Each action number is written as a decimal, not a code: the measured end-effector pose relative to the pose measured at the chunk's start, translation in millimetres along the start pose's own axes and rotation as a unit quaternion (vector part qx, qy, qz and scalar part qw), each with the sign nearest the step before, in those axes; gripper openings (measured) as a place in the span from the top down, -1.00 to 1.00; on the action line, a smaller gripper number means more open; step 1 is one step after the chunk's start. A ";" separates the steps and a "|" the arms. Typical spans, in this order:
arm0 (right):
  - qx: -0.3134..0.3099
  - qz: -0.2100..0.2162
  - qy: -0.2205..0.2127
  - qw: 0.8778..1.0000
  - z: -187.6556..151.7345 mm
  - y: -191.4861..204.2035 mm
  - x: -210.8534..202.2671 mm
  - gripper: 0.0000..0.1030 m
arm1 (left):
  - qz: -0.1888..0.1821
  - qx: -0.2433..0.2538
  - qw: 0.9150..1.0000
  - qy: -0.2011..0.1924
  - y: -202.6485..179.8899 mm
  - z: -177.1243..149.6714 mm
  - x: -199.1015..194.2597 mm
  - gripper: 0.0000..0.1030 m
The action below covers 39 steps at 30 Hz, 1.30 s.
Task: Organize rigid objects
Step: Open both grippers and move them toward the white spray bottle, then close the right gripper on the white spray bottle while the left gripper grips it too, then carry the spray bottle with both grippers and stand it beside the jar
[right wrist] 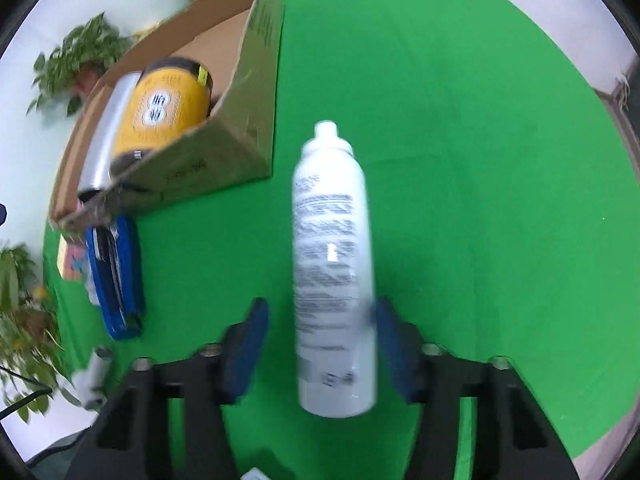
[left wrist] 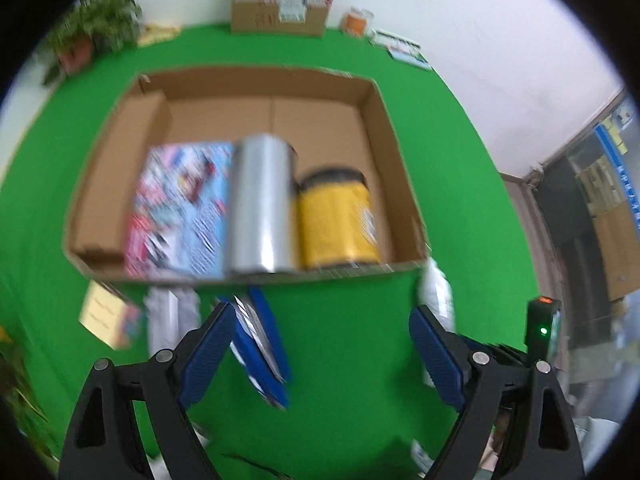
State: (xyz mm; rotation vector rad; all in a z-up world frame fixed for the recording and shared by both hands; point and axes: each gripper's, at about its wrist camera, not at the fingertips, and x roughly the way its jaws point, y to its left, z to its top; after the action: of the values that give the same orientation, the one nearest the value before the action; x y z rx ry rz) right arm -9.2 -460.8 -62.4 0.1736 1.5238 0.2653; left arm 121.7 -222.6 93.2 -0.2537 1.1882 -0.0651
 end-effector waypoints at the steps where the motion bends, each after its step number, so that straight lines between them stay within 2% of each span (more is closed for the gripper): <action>1: -0.007 0.004 -0.007 1.000 -3.5 1.1 -2.6 0.38 | -0.006 0.002 1.000 0.004 -6.2 -7.5 2.3 -0.71; 3: -0.020 0.026 -0.009 0.999 -13.9 2.8 -6.0 0.53 | -0.020 0.003 1.000 0.022 -13.6 -14.7 12.1 -0.71; 7: -0.058 0.044 0.006 0.997 -34.8 17.4 -7.6 0.45 | -0.063 -0.002 0.997 0.049 -25.1 -28.0 35.5 -0.71; 8: -0.052 0.051 0.015 0.997 -36.0 22.0 -3.8 0.18 | -0.073 -0.005 0.996 0.057 -27.1 -29.3 43.7 -0.71; 9: -0.037 0.061 0.020 0.997 -38.8 19.5 -3.6 -0.26 | -0.085 -0.007 0.994 0.065 -29.1 -29.3 53.3 -0.71; 11: -0.006 0.083 0.005 0.997 -39.1 16.1 -5.6 -0.58 | -0.107 -0.010 0.990 0.089 -33.3 -27.2 74.5 -0.71; 13: 0.010 0.092 -0.009 0.996 -34.0 18.9 -5.1 -0.58 | -0.120 -0.008 0.986 0.115 -40.7 -23.0 101.9 -0.71; 16: 0.019 0.096 0.004 0.995 -18.9 23.8 6.9 -0.50 | -0.115 0.010 0.983 0.143 -54.0 -18.3 132.1 -0.69; 17: 0.021 0.091 0.013 0.996 -16.6 25.5 14.7 -0.23 | -0.120 0.012 0.982 0.148 -58.2 -16.9 141.5 -0.69; 18: 0.023 0.077 0.020 0.997 -15.3 30.6 24.8 0.12 | -0.124 0.014 0.979 0.158 -61.7 -16.4 149.9 -0.69; 19: 0.024 0.069 0.025 0.997 -16.5 29.2 27.8 0.16 | -0.131 0.011 0.978 0.164 -65.0 -16.9 156.7 -0.69; 22: 0.019 0.081 0.022 0.996 -33.9 26.9 28.2 0.18 | -0.160 0.016 0.968 0.191 -78.8 -26.9 172.2 -0.69; 25: 0.008 0.081 0.039 0.996 -64.9 30.3 25.3 0.17 | -0.166 0.028 0.958 0.233 -88.6 -48.8 184.0 -0.61; 29: 0.005 0.086 0.075 0.993 -101.3 31.3 21.4 0.16 | -0.173 0.007 0.946 0.275 -90.5 -84.9 190.9 -0.24; 30: 0.010 0.085 0.081 0.993 -109.4 28.9 20.6 0.16 | -0.166 0.001 0.944 0.283 -89.0 -91.6 192.8 -0.07; 32: 0.014 0.084 0.086 0.993 -110.8 31.0 21.9 0.15 | -0.167 -0.012 0.947 0.273 -85.2 -94.6 187.6 -0.07; 35: 0.003 0.079 0.092 0.993 -106.3 43.7 26.4 0.17 | -0.184 -0.031 0.940 0.287 -80.7 -96.7 190.1 0.15; 39: -0.010 0.083 0.088 0.993 -98.4 55.7 21.3 0.18 | -0.180 -0.012 0.946 0.270 -81.1 -79.4 173.8 0.16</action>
State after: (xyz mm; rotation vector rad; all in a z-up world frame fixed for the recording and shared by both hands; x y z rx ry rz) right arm -110.3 -406.7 -71.7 0.2669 1.6831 0.4382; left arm 120.3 -345.8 -73.8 -0.4935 1.6756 -0.4650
